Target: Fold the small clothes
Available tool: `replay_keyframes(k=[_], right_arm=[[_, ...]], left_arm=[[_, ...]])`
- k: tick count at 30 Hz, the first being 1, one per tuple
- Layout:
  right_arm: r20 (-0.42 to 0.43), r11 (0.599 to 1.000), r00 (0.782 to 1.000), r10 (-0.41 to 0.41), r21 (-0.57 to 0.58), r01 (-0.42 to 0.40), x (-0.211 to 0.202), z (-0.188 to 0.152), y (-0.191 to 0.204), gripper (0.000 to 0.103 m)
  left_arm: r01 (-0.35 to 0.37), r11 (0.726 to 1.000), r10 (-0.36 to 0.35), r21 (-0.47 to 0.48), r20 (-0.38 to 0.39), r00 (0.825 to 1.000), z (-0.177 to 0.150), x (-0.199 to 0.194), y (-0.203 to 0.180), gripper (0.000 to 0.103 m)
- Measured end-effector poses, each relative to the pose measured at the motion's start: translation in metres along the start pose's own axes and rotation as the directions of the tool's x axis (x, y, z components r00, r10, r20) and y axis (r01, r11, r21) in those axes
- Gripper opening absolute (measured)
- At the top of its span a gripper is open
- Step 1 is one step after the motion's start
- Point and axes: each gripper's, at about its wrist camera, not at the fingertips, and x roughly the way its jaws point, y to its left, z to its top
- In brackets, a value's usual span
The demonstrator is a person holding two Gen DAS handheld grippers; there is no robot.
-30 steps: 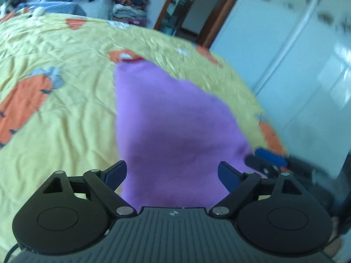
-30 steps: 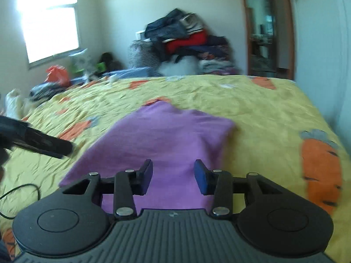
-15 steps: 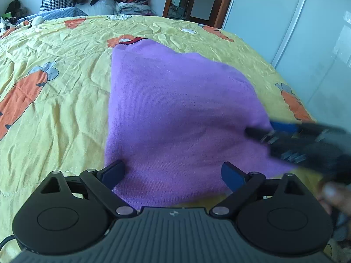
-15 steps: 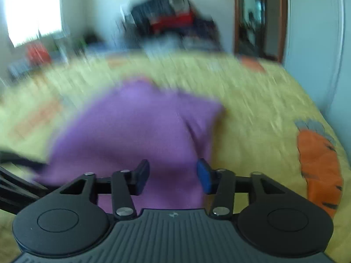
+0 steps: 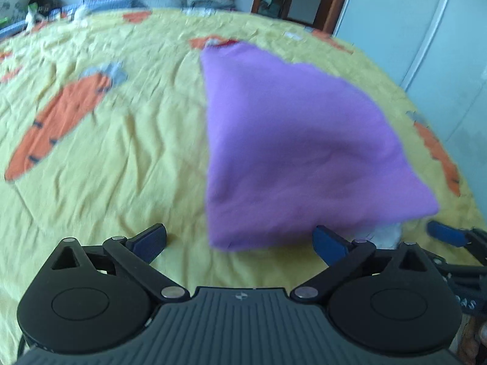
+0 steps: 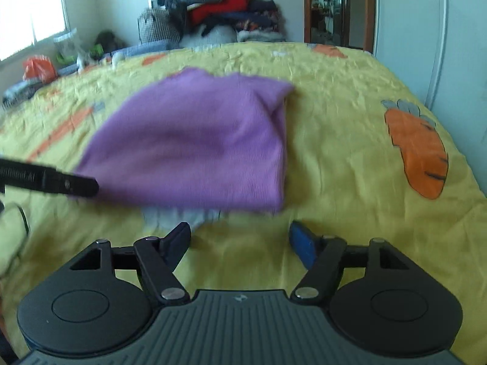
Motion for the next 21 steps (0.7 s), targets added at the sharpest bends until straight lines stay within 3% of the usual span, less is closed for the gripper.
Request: replay_keyframes(k=[4,14,17,19,21], right_arm=[[-0.015,0.999,1.0,-0.019,-0.029,0.019,-0.008,-0.003,0.004,0.08],[-0.003,0.996,0.999,-0.041,0.077,0.041,0.006,0.015,-0.033,0.08],[-0.033,0.998,0.998,-0.056,-0.015,0.055,0.013,0.012,-0.026,0.087],[-0.028,0.998,0.998,-0.059,-0.002,0.059,0.005,0.011,-0.027,0.089],[0.021,0.991,1.0,0.013,0.136,-0.016,-0.003,0.012,-0.043,0.089]], left_arm=[[-0.022,0.999,0.022,0.028,0.008,1.0,-0.006,-0.002,-0.001,0.103],[-0.055,0.996,0.055,0.064,0.003,0.998,-0.017,-0.008,-0.007,0.103],[-0.071,0.993,0.072,0.095,-0.007,0.997,-0.021,-0.01,-0.01,0.103],[-0.035,0.996,0.034,0.086,0.013,0.999,-0.021,-0.02,-0.007,0.102],[0.045,0.998,-0.047,0.038,0.062,0.997,-0.013,-0.033,0.001,0.103]])
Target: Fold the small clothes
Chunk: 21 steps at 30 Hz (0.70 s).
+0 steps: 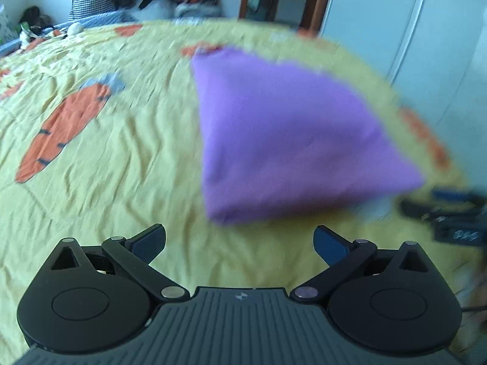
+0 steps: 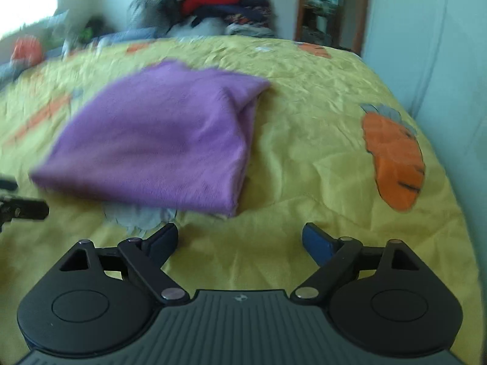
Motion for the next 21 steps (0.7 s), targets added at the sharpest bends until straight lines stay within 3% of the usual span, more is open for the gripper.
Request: replay_keyframes(k=[2,4,5,10,12,14,15,16,17,18,21], right_arm=[[0.041,0.99,0.996,0.079,0.114,-0.083,0.001,0.006,-0.014,0.089],[0.08,0.969,0.983,0.164,0.174,-0.176,0.012,0.016,-0.024,0.089],[0.088,0.963,0.98,0.178,0.191,-0.192,0.02,0.023,-0.028,0.089],[0.106,0.946,0.974,0.2,0.238,-0.22,0.071,0.073,-0.047,0.089],[0.08,0.919,0.971,0.226,0.312,-0.24,0.101,0.094,-0.058,0.089],[0.072,0.878,0.952,0.297,0.371,-0.303,0.127,0.109,-0.064,0.091],[0.072,0.868,0.941,0.332,0.367,-0.334,0.137,0.115,-0.065,0.091],[0.057,0.866,0.934,0.354,0.357,-0.35,0.145,0.121,-0.063,0.09],[0.019,0.874,0.931,0.365,0.339,-0.35,0.149,0.125,-0.057,0.065],[-0.021,0.88,0.927,0.374,0.324,-0.347,0.154,0.126,-0.051,0.019],[0.019,0.955,0.967,0.255,0.149,-0.255,0.135,0.126,-0.022,0.017]], left_arm=[[0.056,0.997,-0.055,-0.059,0.023,0.998,0.019,-0.001,0.01,0.103],[0.167,0.982,-0.166,-0.088,0.025,0.986,0.043,0.011,0.021,0.103],[0.188,0.976,-0.187,-0.112,0.021,0.982,0.056,0.02,0.027,0.103],[0.098,0.992,-0.099,-0.082,-0.008,0.995,0.118,0.077,0.04,0.103],[0.127,0.986,-0.134,-0.108,-0.062,0.989,0.14,0.109,0.045,0.102],[0.124,0.98,-0.136,-0.153,-0.072,0.988,0.154,0.133,0.05,0.102],[0.13,0.975,-0.148,-0.178,-0.096,0.984,0.159,0.145,0.053,0.091],[0.125,0.973,-0.146,-0.192,-0.101,0.984,0.162,0.152,0.055,0.089],[0.123,0.977,-0.141,-0.174,-0.091,0.986,0.165,0.154,0.053,0.054],[0.135,0.978,-0.156,-0.158,-0.125,0.98,0.166,0.158,0.049,0.045],[0.073,0.997,-0.072,0.01,-0.074,0.995,0.166,0.147,0.025,0.027]])
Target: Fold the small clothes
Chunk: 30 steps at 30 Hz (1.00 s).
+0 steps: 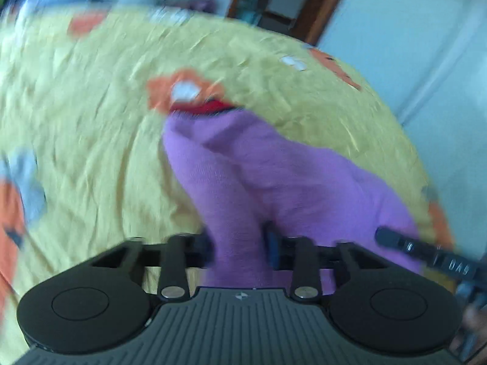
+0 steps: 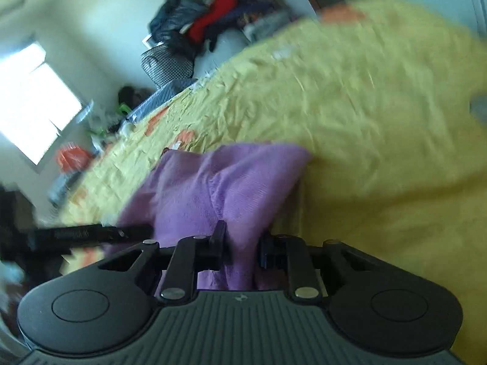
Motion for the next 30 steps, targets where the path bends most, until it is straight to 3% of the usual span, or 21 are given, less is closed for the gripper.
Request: replay_keyframes(k=[2,5,7,8,9,10,12,13,15,17,19,21,22,24,25,26,27,30], right_arm=[[0.076,0.995,0.996,-0.043,-0.086,0.049,-0.015,0.001,0.027,0.015],[0.155,0.965,0.98,-0.122,-0.214,0.154,-0.02,0.003,0.061,0.014],[0.158,0.923,0.955,-0.249,-0.26,0.284,0.001,0.006,0.061,0.014],[0.113,0.91,0.948,-0.298,-0.268,0.318,0.016,0.006,0.053,0.015],[0.029,0.928,0.957,-0.29,-0.235,0.289,0.028,0.007,0.042,0.019],[0.039,0.938,0.958,-0.284,-0.194,0.286,0.023,0.006,0.037,0.023],[0.096,0.909,0.926,-0.366,-0.175,0.378,0.0,0.005,0.039,0.084],[0.139,0.907,0.922,-0.36,-0.18,0.381,-0.015,0.001,0.041,0.089],[0.164,0.931,0.948,-0.273,-0.202,0.304,-0.04,-0.009,0.044,0.086],[0.143,0.927,0.95,-0.276,-0.221,0.302,-0.047,-0.021,0.05,0.084],[0.087,0.928,0.96,-0.267,-0.245,0.281,-0.039,-0.037,0.051,0.083],[-0.02,0.953,0.976,-0.216,-0.223,0.206,-0.026,-0.053,0.044,0.081],[-0.024,0.967,0.983,-0.184,-0.183,0.177,-0.028,-0.058,0.038,0.082],[0.009,0.99,0.992,-0.123,-0.071,0.124,-0.039,-0.06,0.022,0.082],[0.015,0.996,0.996,-0.085,-0.021,0.086,-0.041,-0.059,0.015,0.082],[0.017,0.997,0.997,-0.078,-0.025,0.078,-0.042,-0.059,0.015,0.061],[0.009,0.994,0.995,-0.101,-0.043,0.101,-0.038,-0.06,0.018,0.02],[0.039,0.983,0.989,-0.145,-0.104,0.149,-0.037,-0.062,0.035,0.014]], left_arm=[[-0.072,0.992,0.066,0.105,0.063,0.996,-0.004,-0.011,-0.015,0.023],[-0.122,0.979,0.099,0.161,0.144,0.985,-0.002,-0.023,-0.022,0.021],[-0.143,0.973,0.114,0.18,0.164,0.98,0.002,-0.016,-0.024,0.022],[-0.144,0.972,0.12,0.184,0.137,0.983,0.003,-0.007,-0.024,0.023],[-0.149,0.973,0.133,0.175,0.101,0.986,0.004,0.005,-0.021,0.034],[-0.151,0.975,0.14,0.161,0.083,0.987,0.003,0.012,-0.016,0.041],[-0.175,0.975,0.162,0.133,0.102,0.981,-0.001,0.002,-0.005,0.072],[-0.186,0.978,0.177,0.093,0.104,0.979,-0.002,-0.006,0.003,0.08],[-0.122,0.992,0.118,0.031,0.123,0.985,-0.01,-0.033,0.018,0.081],[-0.043,0.999,0.046,-0.031,0.096,0.994,-0.022,-0.048,0.025,0.082],[0.022,0.999,-0.021,-0.038,0.02,1.0,-0.043,-0.049,0.021,0.08],[0.082,0.995,-0.086,-0.063,-0.052,0.995,-0.067,-0.042,0.016,0.084],[0.07,0.997,-0.07,-0.023,-0.008,0.998,-0.077,-0.05,0.011,0.085],[0.124,0.992,-0.125,-0.038,-0.026,0.992,-0.086,-0.055,0.01,0.076],[0.166,0.983,-0.168,-0.073,-0.023,0.986,-0.089,-0.056,0.012,0.065],[0.152,0.986,-0.154,-0.07,-0.028,0.988,-0.088,-0.056,0.01,0.035],[0.135,0.99,-0.136,-0.042,-0.027,0.99,-0.086,-0.054,0.007,0.022],[0.13,0.99,-0.133,-0.06,-0.045,0.99,-0.082,-0.049,0.004,0.016]])
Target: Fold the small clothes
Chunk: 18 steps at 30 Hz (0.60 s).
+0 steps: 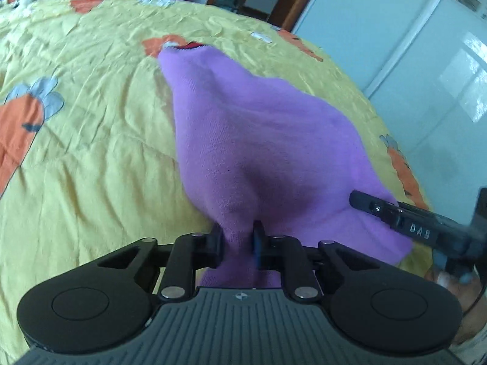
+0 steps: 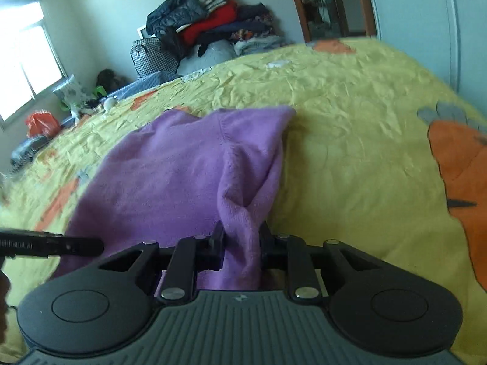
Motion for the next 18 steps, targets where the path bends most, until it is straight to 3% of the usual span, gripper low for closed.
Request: replay_keyframes(k=[7,8,9,10,11,13,15,16,18], right_arm=[[0.015,0.993,0.996,0.083,0.085,-0.084,-0.039,-0.017,0.001,0.012],[-0.008,0.998,0.999,0.053,0.035,-0.052,-0.033,-0.021,0.006,0.018],[-0.054,1.0,0.998,0.028,-0.009,-0.029,-0.027,-0.025,0.01,0.034],[-0.041,0.999,0.999,0.028,-0.02,-0.029,-0.031,-0.027,0.011,0.038],[-0.015,0.999,1.0,0.013,-0.036,-0.014,-0.041,-0.028,0.013,0.051],[0.046,0.995,0.999,0.01,-0.096,-0.005,-0.064,-0.033,0.019,0.054],[0.057,0.995,0.998,0.039,-0.093,-0.033,-0.081,-0.043,0.021,0.055],[0.039,0.992,0.998,0.056,-0.114,-0.052,-0.082,-0.05,0.025,0.054],[0.01,0.989,1.0,-0.015,-0.15,0.017,-0.076,-0.062,0.033,0.054]], left_arm=[[-0.002,0.998,0.0,-0.06,-0.038,0.999,-0.02,-0.038,0.003,0.014],[-0.023,0.998,0.021,-0.053,-0.044,0.999,-0.022,-0.035,0.005,0.021],[-0.059,0.997,0.056,-0.051,-0.047,0.997,-0.025,-0.033,0.007,0.032],[-0.078,0.996,0.076,-0.051,-0.044,0.996,-0.03,-0.037,0.007,0.036],[-0.097,0.994,0.096,-0.044,-0.034,0.995,-0.034,-0.044,0.004,0.041],[-0.161,0.987,0.161,-0.001,0.005,0.987,-0.044,-0.062,-0.01,0.057],[-0.183,0.983,0.182,0.018,0.055,0.982,-0.06,-0.075,-0.024,0.095],[-0.208,0.977,0.204,0.039,0.081,0.976,-0.066,-0.075,-0.032,0.098],[-0.294,0.95,0.284,0.102,0.101,0.953,-0.076,-0.064,-0.05,0.098]])
